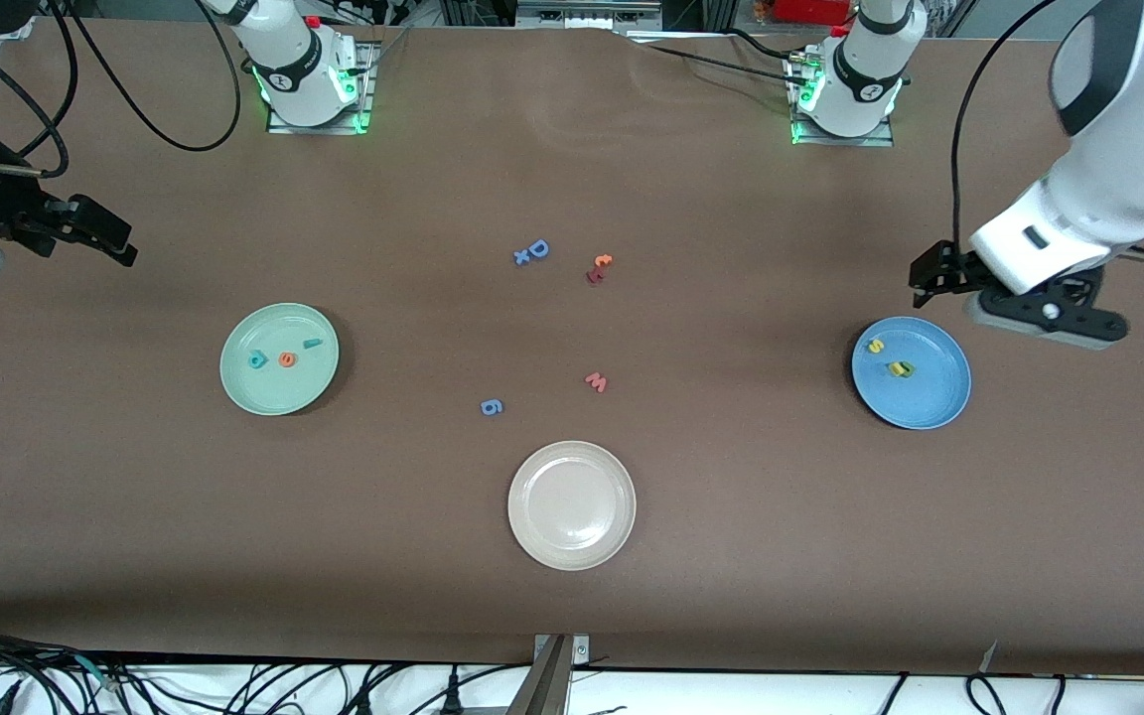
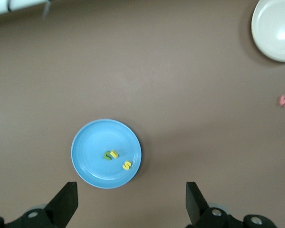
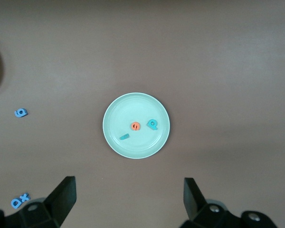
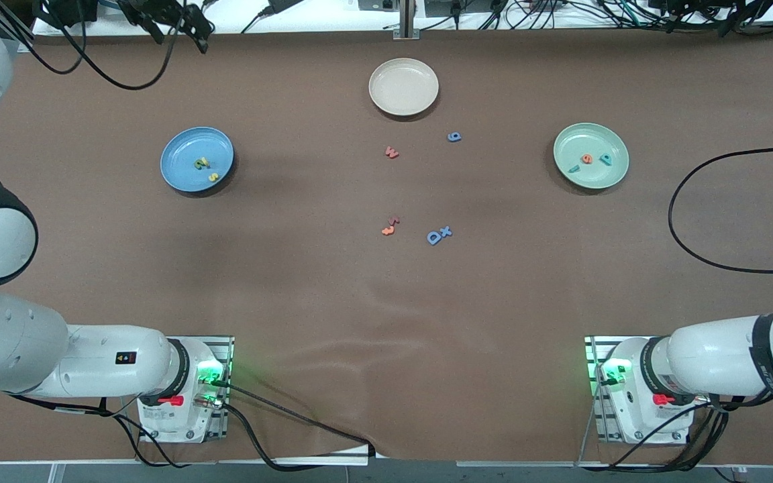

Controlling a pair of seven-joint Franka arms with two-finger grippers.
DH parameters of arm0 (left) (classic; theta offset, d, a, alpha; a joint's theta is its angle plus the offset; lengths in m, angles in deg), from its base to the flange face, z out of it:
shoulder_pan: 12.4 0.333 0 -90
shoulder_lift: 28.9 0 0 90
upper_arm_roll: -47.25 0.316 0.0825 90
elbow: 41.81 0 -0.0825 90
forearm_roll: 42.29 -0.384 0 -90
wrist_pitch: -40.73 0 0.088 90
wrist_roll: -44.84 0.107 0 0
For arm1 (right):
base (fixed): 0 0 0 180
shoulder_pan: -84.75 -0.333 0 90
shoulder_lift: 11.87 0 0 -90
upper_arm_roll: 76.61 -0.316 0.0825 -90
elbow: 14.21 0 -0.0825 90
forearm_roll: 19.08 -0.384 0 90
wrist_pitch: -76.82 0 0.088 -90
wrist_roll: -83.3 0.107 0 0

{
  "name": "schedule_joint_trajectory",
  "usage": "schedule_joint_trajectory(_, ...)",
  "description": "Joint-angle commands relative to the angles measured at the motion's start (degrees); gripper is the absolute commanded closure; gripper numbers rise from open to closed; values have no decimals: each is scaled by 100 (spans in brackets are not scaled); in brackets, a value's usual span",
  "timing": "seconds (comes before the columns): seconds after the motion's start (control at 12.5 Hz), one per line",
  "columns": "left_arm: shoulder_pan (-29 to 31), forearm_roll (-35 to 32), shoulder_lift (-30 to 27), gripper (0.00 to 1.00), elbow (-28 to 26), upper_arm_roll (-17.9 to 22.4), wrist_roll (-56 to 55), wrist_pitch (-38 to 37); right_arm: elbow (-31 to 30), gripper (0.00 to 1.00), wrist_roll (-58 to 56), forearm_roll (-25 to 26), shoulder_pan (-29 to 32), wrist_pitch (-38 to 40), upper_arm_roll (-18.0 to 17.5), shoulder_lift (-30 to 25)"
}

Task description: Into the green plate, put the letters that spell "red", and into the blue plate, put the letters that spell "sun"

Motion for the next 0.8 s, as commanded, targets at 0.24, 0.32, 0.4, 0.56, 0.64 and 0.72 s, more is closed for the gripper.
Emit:
schedule_joint_trajectory(0.24,58,205,-152,0,252,122,47,-98,-7,0,-106,-94,22,39,11,-50)
schedule_joint_trajectory(0.32,76,274,-152,0,252,227,20,-229,-7,0,-106,-94,22,39,3,-50)
schedule_joint_trajectory(0.4,93,284,-143,0,244,245,-6,-386,-7,0,-106,-94,22,39,3,-50)
schedule_joint_trajectory(0.56,199,301,-143,0,191,246,20,-405,-7,0,-106,-94,22,39,11,-50)
schedule_joint_trajectory(0.64,182,293,-187,0,200,246,11,-414,-7,0,-106,-94,22,39,3,-50)
schedule_joint_trajectory(0.72,164,293,-353,0,113,246,3,-406,-7,0,-106,-94,22,39,11,-50)
